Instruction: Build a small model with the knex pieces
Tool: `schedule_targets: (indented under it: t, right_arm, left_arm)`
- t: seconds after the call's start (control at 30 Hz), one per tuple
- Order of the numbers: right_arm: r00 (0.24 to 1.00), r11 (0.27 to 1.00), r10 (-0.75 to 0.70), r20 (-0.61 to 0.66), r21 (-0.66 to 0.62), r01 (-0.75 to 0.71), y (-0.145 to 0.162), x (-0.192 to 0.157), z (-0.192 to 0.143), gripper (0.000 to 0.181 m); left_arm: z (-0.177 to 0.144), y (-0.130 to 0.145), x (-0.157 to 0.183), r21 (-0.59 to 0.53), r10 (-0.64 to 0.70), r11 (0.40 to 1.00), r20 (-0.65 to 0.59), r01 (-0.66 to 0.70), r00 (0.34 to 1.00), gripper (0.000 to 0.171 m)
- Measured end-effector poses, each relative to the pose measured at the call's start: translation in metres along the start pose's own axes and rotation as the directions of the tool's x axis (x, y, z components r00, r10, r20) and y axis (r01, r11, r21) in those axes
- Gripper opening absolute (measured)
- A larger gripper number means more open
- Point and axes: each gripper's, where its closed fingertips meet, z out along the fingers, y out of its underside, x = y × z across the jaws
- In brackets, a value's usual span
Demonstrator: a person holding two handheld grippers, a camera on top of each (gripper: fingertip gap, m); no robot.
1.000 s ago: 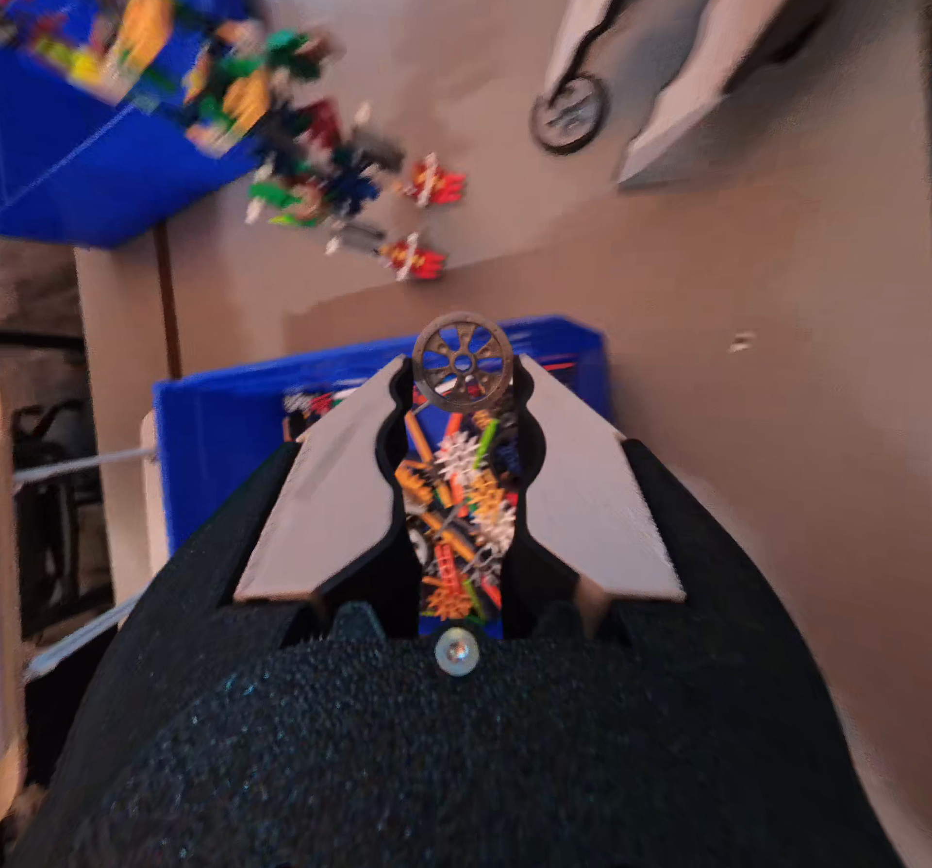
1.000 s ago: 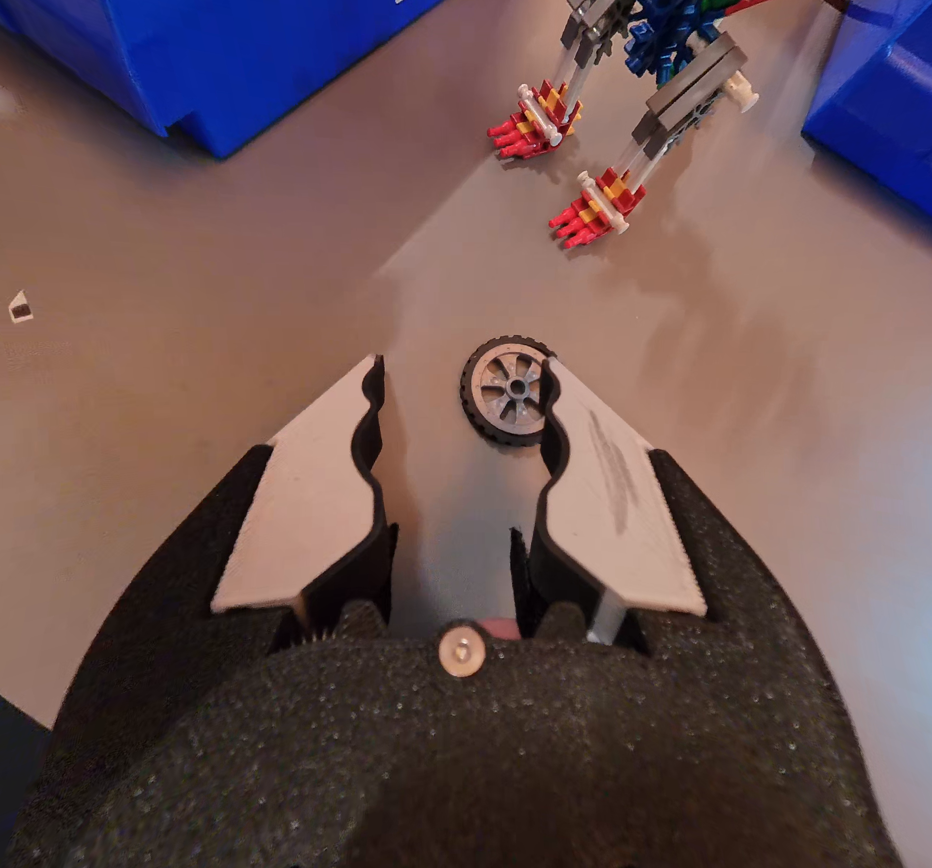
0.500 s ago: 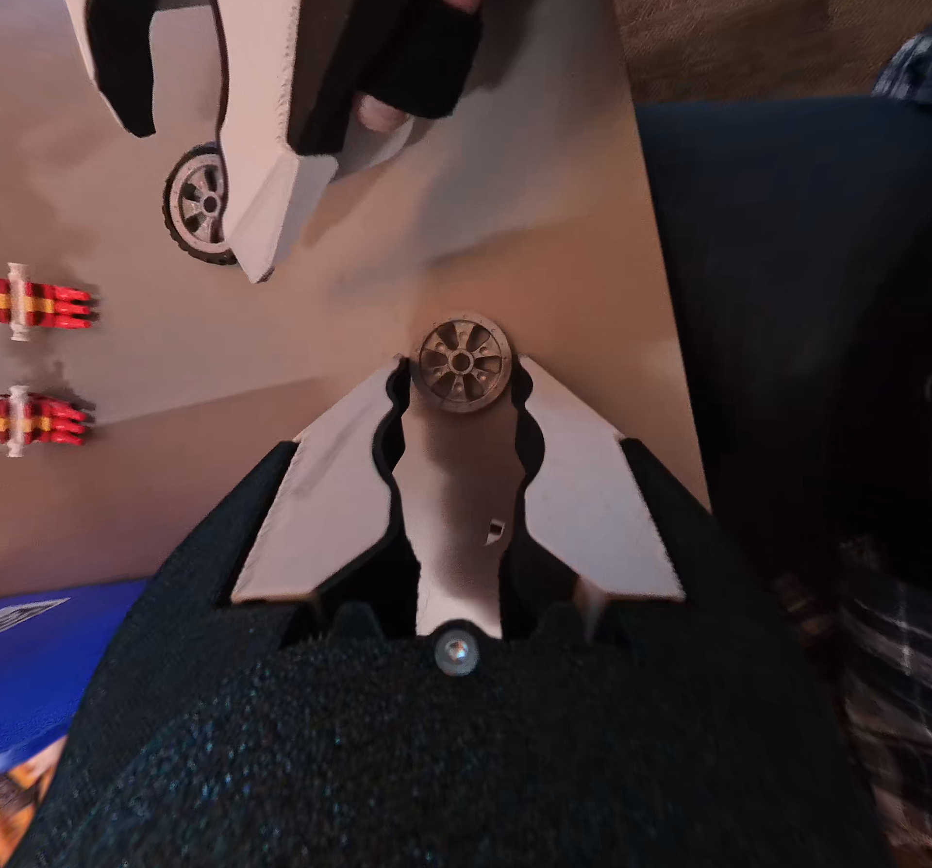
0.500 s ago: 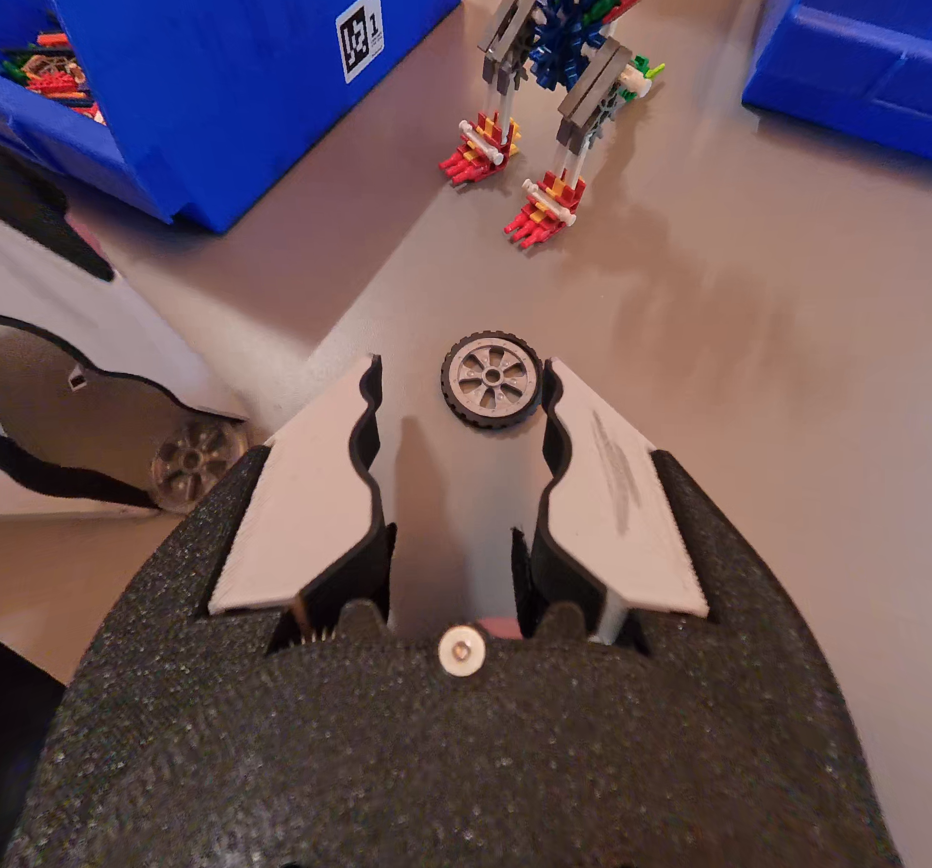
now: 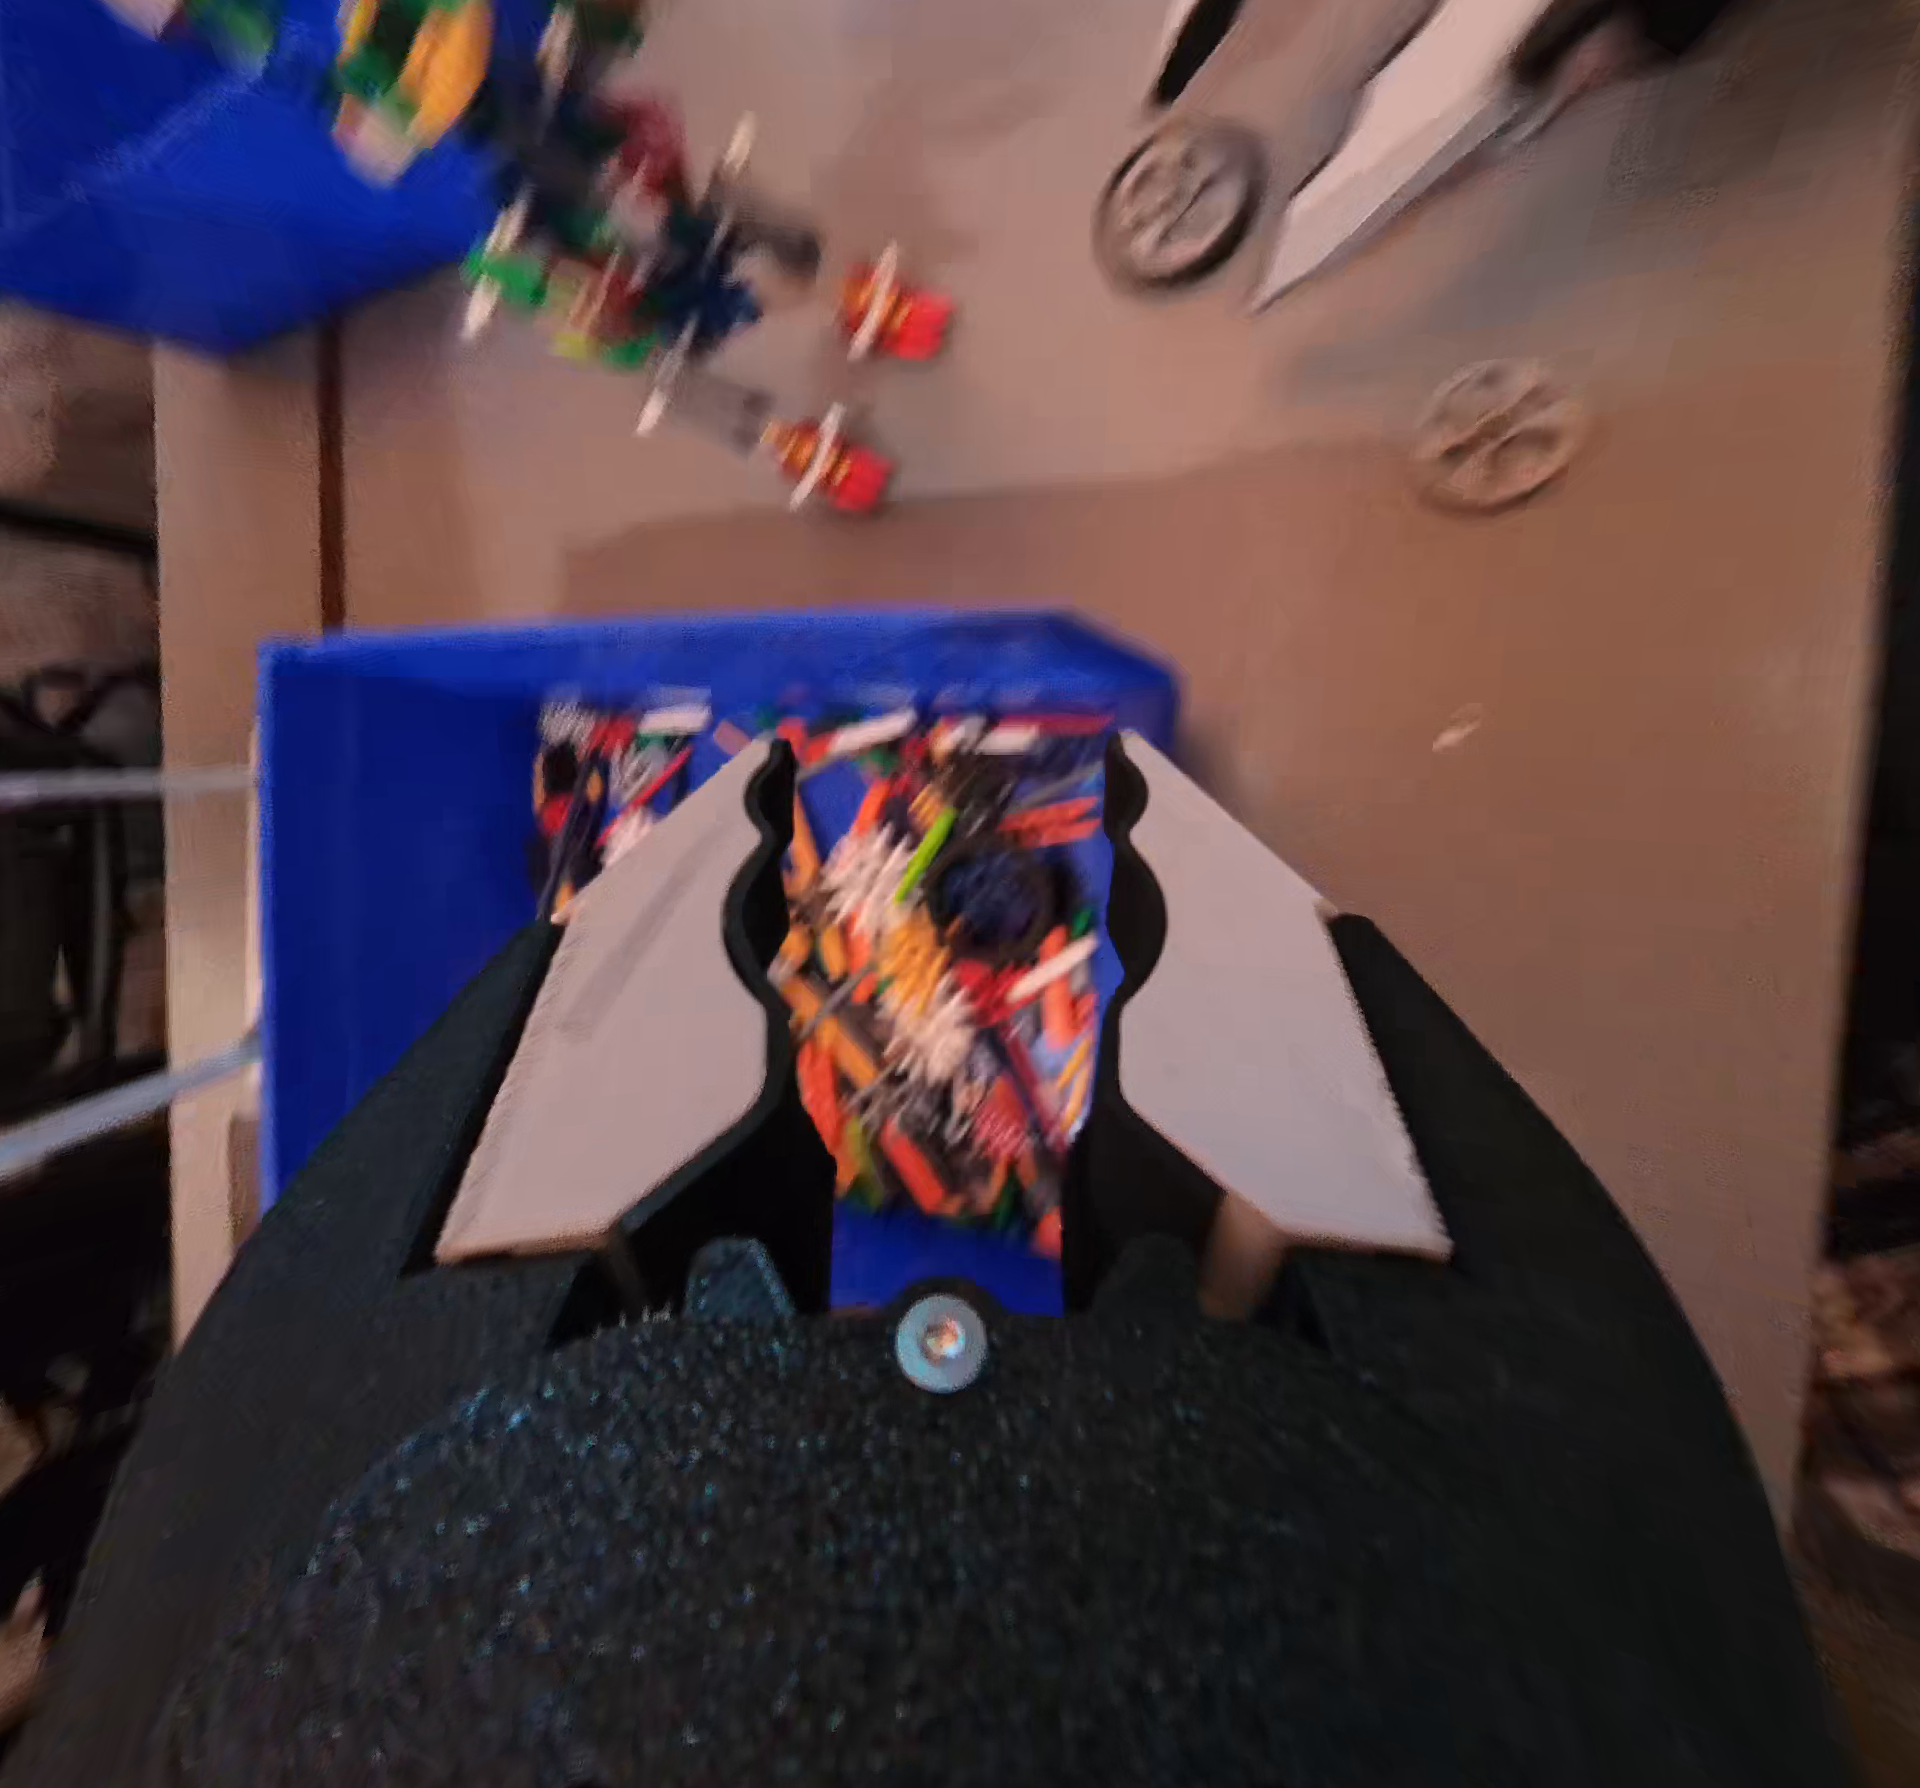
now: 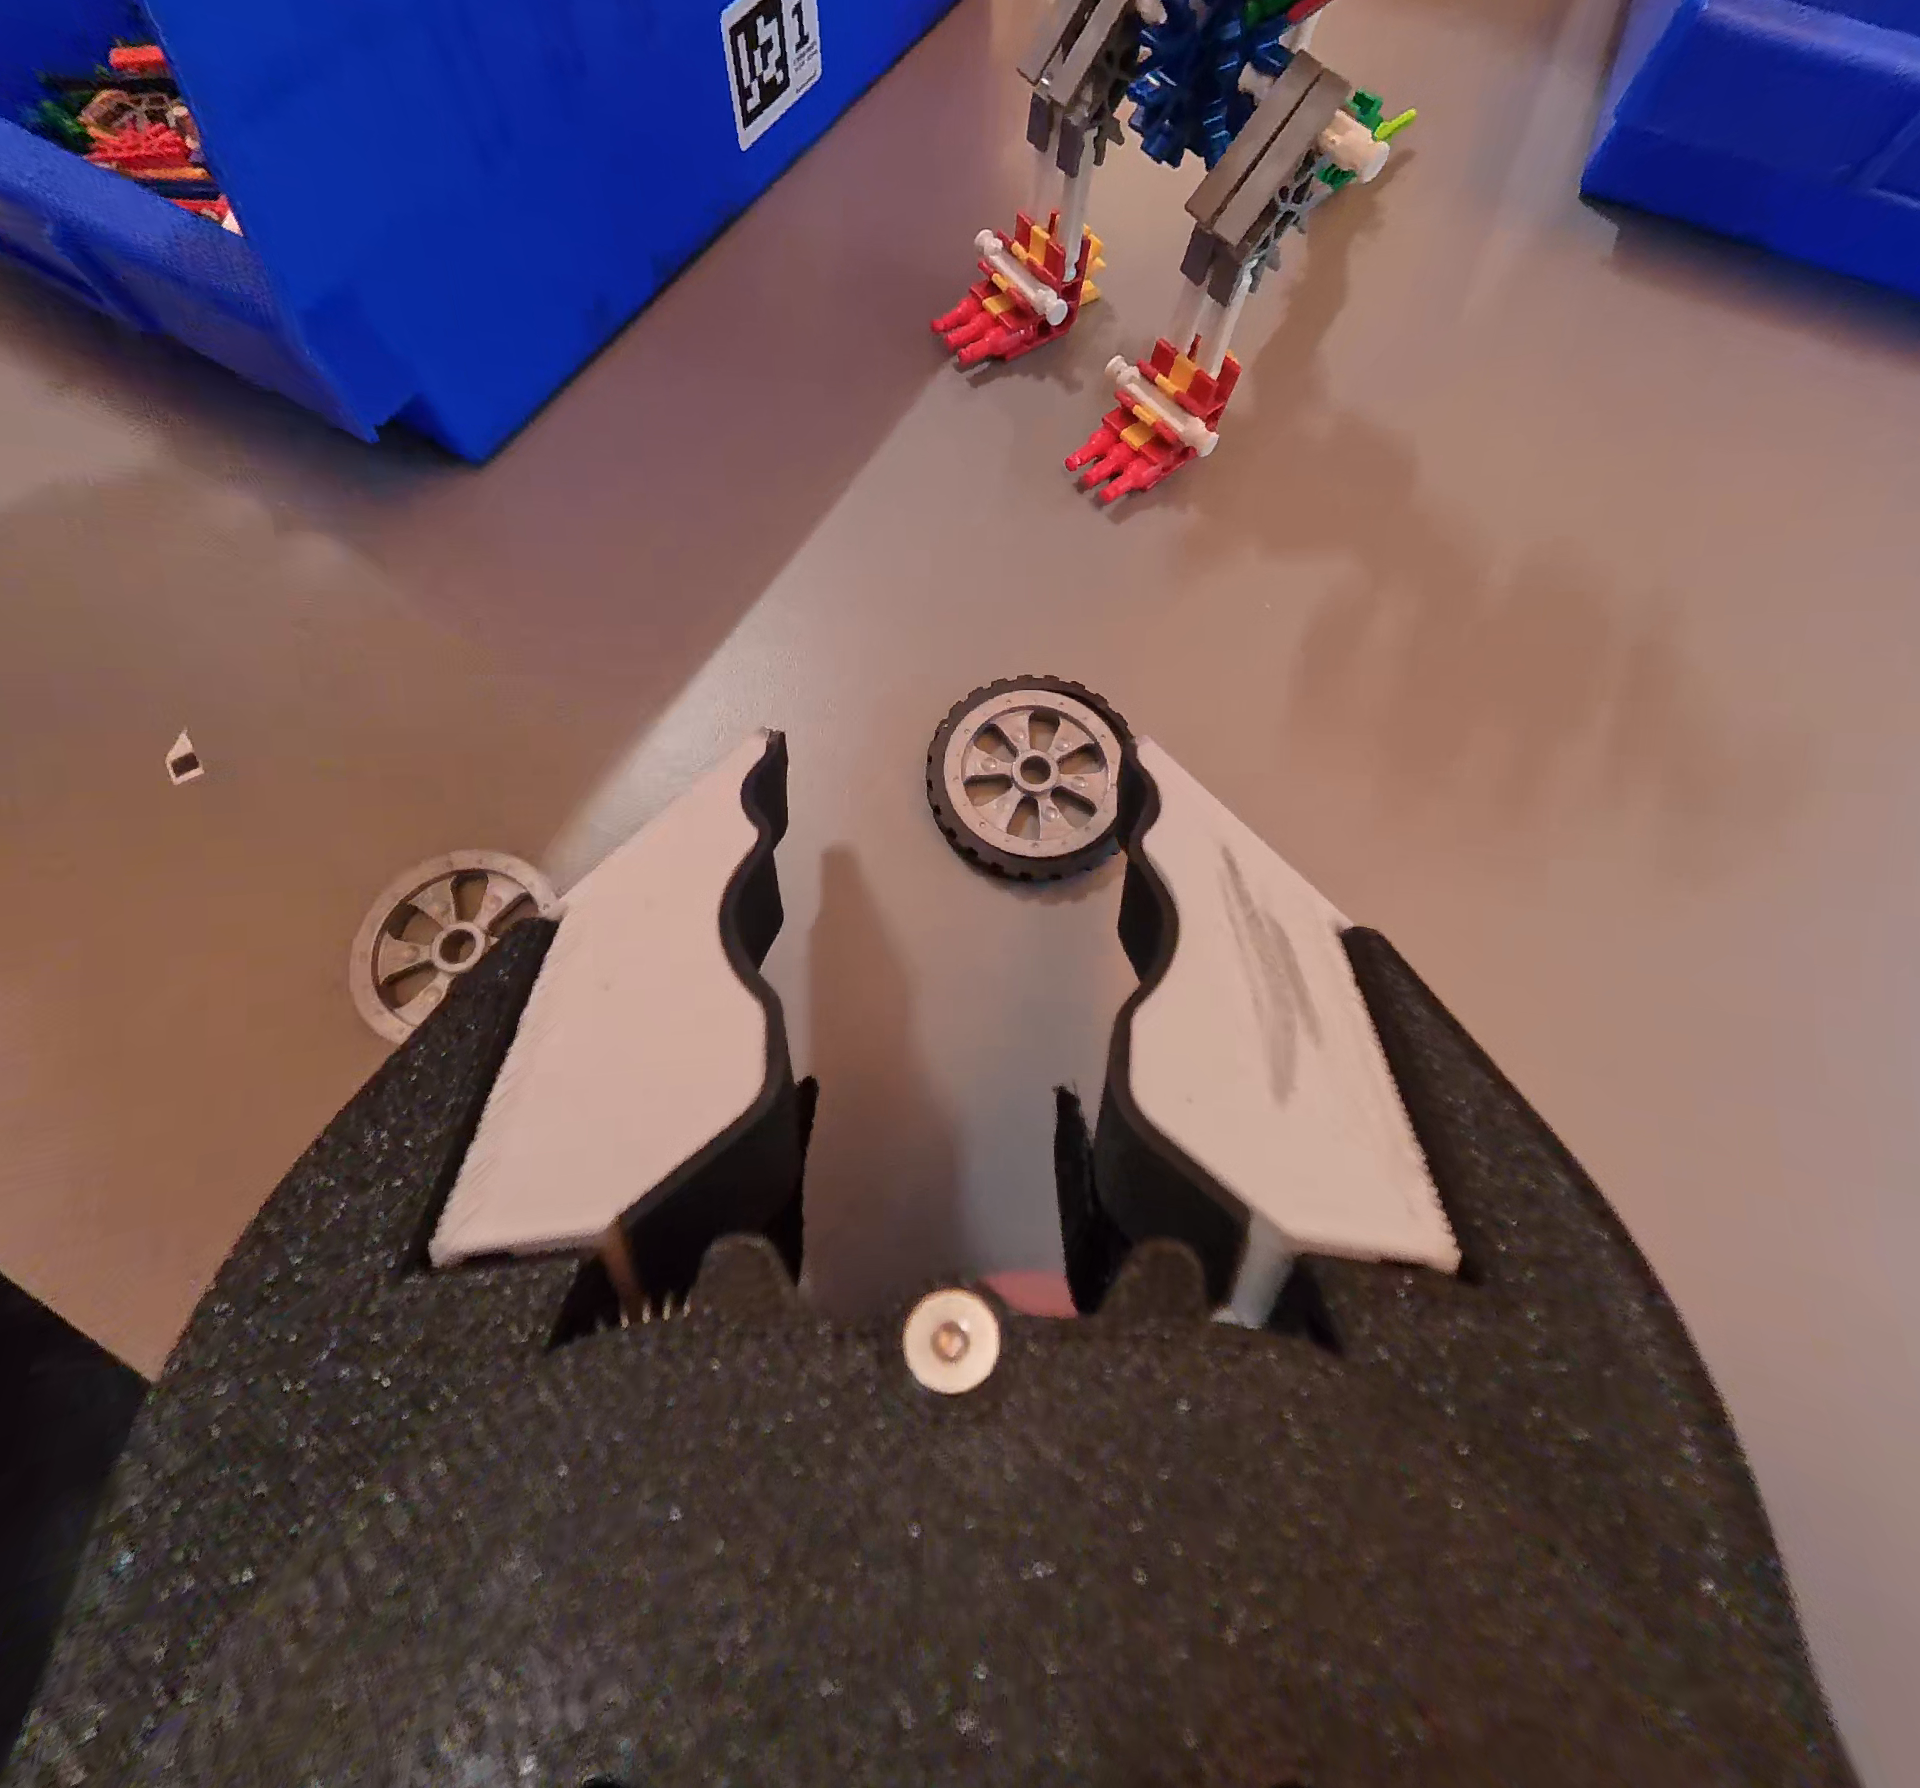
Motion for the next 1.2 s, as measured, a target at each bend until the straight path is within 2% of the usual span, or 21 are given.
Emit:
schedule_targets:
  t: [0.17, 0.27, 0.33, 0.53, 0.67, 0.7, 0.77, 0.93, 1.0, 1.07, 1.17, 1.2]
  right_arm:
    - [1.0, 1.0, -0.009, -0.004, -0.003, 0.009, 0.001, -0.001, 0.0, 0.063]
    - [1.0, 1.0, -0.009, -0.001, -0.008, 0.009, 0.001, -0.001, 0.001, 0.063]
    - [1.0, 1.0, -0.008, 0.003, -0.009, 0.008, 0.001, -0.001, 0.001, 0.063]
    - [1.0, 1.0, -0.018, 0.009, -0.023, 0.018, 0.003, -0.003, 0.002, 0.062]
    - [1.0, 1.0, -0.016, 0.011, -0.023, 0.016, 0.003, -0.003, 0.002, 0.062]
    - [1.0, 1.0, -0.017, 0.011, -0.021, 0.017, 0.003, -0.003, 0.002, 0.062]
    - [1.0, 1.0, -0.019, 0.01, -0.022, 0.019, 0.003, -0.003, 0.002, 0.062]
    - [0.999, 0.999, -0.023, 0.022, -0.03, 0.023, 0.004, -0.005, 0.003, 0.062]
    - [1.0, 0.999, -0.021, 0.023, -0.027, 0.022, 0.004, -0.005, 0.003, 0.062]
    - [1.0, 0.999, -0.022, 0.021, -0.024, 0.022, 0.004, -0.004, 0.002, 0.062]
    - [1.0, 0.999, -0.021, 0.023, -0.024, 0.021, 0.004, -0.004, 0.002, 0.062]
    - [0.999, 0.999, -0.021, 0.024, -0.024, 0.021, 0.004, -0.005, 0.002, 0.062]
  left_arm:
    - [0.002, 0.085, -0.072, -0.282, -0.012, 0.959, 0.043, 0.024, 0.999, 0.054]
    - [0.015, 0.12, -0.087, -0.388, -0.026, 0.922, -0.017, 0.017, 1.0, 0.052]
    - [0.024, 0.135, -0.089, -0.427, -0.025, 0.904, -0.065, -0.005, 0.998, 0.051]
    - [0.053, 0.147, -0.084, -0.473, 0.016, 0.876, -0.165, -0.094, 0.986, 0.051]
    - [0.064, 0.168, -0.076, -0.564, -0.011, 0.816, -0.236, -0.128, 0.972, 0.047]
    - [0.064, 0.167, -0.073, -0.555, -0.032, 0.824, -0.251, -0.117, 0.968, 0.037]
    - [0.066, 0.167, -0.073, -0.553, -0.041, 0.826, -0.258, -0.112, 0.965, 0.036]
    - [0.071, 0.166, -0.085, -0.557, -0.047, 0.826, -0.224, -0.088, 0.974, 0.047]
    - [0.075, 0.164, -0.086, -0.541, -0.048, 0.836, -0.235, -0.09, 0.971, 0.043]
    - [0.079, 0.168, -0.093, -0.553, -0.025, 0.827, -0.208, -0.096, 0.978, 0.025]
    - [0.079, 0.167, -0.094, -0.539, -0.029, 0.837, -0.216, -0.095, 0.976, 0.024]
    - [0.078, 0.166, -0.095, -0.531, -0.033, 0.843, -0.215, -0.089, 0.976, 0.018]
